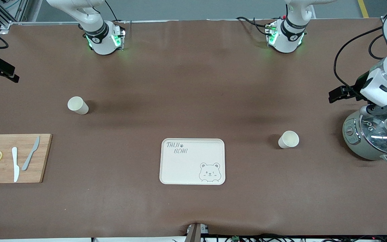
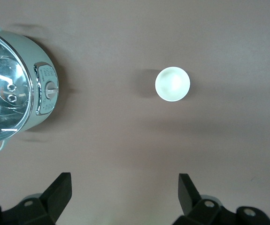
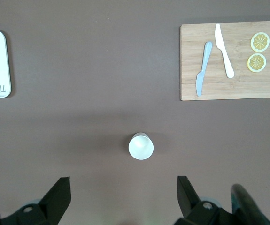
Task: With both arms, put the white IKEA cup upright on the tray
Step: 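Move the left gripper down over the white paper cup beside the pot, then close the left gripper on the cup rim and lift it, then carry the cup with the left gripper onto the bear tray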
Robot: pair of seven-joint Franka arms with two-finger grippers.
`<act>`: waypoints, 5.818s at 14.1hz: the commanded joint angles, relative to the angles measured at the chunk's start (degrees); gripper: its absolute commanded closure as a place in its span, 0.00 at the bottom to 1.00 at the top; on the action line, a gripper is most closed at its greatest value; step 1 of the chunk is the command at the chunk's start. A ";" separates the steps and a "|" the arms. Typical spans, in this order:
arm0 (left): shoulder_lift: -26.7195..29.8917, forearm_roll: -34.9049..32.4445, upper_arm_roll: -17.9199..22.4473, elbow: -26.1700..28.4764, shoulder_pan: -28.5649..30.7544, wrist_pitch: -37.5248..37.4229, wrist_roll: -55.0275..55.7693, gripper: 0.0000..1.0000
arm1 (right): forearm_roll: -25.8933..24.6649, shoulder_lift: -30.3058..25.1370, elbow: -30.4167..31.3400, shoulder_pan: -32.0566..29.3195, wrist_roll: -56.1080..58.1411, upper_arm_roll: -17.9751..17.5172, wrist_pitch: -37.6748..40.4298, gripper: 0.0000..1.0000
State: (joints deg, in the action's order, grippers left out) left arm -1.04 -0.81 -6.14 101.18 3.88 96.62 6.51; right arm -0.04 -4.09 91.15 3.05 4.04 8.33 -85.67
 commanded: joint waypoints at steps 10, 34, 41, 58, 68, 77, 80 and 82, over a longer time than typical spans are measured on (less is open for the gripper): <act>-2.91 -0.94 -0.19 3.50 0.25 7.52 -1.15 0.00 | -0.05 0.04 -0.53 -0.41 -0.52 -0.07 0.68 0.00; -21.55 -0.86 -0.80 12.99 -2.04 38.73 0.17 0.46 | 0.04 0.39 -0.53 -0.41 -0.70 -0.16 0.68 0.00; -24.62 -0.86 -0.80 13.17 -2.04 41.36 0.17 0.82 | 0.04 0.40 -0.62 -0.41 -0.61 -0.16 0.59 0.00; -26.64 -0.15 -6.43 5.37 -6.16 38.93 15.27 1.00 | 0.04 1.27 -0.62 -0.50 -0.43 -0.16 0.51 0.00; -36.92 0.02 -6.34 -13.88 -17.32 30.12 34.61 1.00 | 0.74 4.96 -0.27 -1.29 -0.52 -0.07 -0.37 0.00; -46.24 0.90 -6.34 -25.94 -23.83 30.73 45.61 1.00 | 1.45 14.18 -0.01 -1.12 -0.96 -0.16 1.39 0.00; -47.56 0.90 -6.17 -26.03 -24.62 32.14 45.96 1.00 | 2.32 18.14 -0.62 -1.12 -0.70 -0.24 1.38 0.00; -48.53 0.81 -6.08 -26.03 -25.15 34.07 46.22 1.00 | 2.41 18.15 -0.62 -1.38 -0.95 -0.24 0.68 0.00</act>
State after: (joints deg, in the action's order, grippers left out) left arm -47.93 -0.83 -12.70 77.06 -20.45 129.45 51.99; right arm 1.29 13.83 91.99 2.29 3.85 8.42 -85.54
